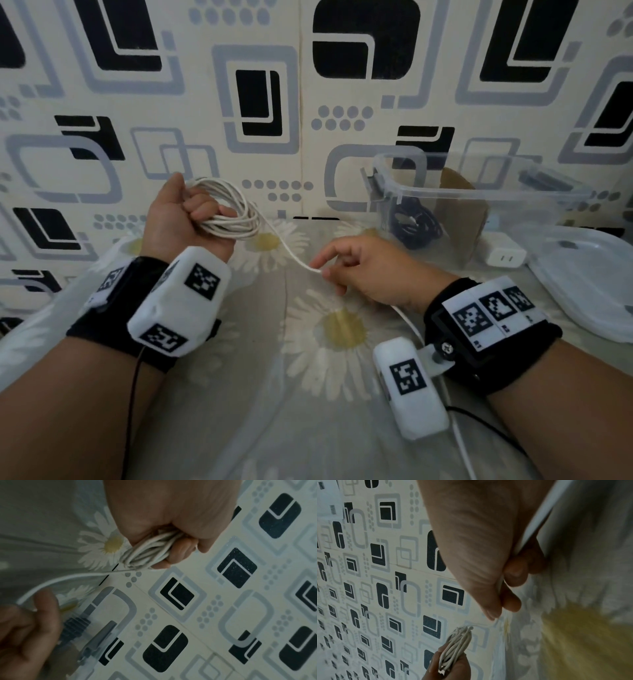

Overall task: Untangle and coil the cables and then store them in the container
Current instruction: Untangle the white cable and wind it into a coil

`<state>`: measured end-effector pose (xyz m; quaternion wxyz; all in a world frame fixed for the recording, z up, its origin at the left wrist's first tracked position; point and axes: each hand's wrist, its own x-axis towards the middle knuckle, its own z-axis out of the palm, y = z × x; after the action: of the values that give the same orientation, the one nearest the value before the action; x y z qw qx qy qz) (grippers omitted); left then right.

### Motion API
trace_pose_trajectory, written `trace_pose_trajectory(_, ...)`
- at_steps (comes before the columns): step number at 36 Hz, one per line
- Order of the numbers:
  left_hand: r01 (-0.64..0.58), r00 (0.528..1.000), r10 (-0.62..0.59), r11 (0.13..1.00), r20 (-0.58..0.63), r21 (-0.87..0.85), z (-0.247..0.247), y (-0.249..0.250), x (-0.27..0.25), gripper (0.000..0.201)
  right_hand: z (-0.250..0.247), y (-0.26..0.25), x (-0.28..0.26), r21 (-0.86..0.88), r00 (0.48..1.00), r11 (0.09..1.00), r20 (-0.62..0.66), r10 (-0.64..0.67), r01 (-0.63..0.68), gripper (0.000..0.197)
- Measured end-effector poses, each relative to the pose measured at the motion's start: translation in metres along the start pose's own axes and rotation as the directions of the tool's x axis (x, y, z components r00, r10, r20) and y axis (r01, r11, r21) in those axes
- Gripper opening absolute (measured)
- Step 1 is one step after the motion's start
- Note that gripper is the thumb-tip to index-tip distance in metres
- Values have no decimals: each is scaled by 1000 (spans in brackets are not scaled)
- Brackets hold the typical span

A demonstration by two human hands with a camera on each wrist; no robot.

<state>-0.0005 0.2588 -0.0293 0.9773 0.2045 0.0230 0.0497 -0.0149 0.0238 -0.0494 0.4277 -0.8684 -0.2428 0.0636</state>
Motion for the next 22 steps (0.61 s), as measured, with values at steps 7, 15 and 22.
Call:
trace_pose_trajectory(7, 45, 986, -45, 999, 163, 3, -2, -7, -3, 41, -1, -7, -4, 100, 986, 993, 153, -71, 56, 27)
trace_pose_trajectory(15, 87, 947, -161, 962, 278, 260, 5, -22, -8, 27, -3, -11, -6, 104, 981, 987, 137, -140, 126, 25)
trace_pose_trajectory(22, -51, 923, -196, 789, 330, 612, 10, -45, -21, 35, -3, -15, -7, 45, 977, 979, 66, -201, 198, 19)
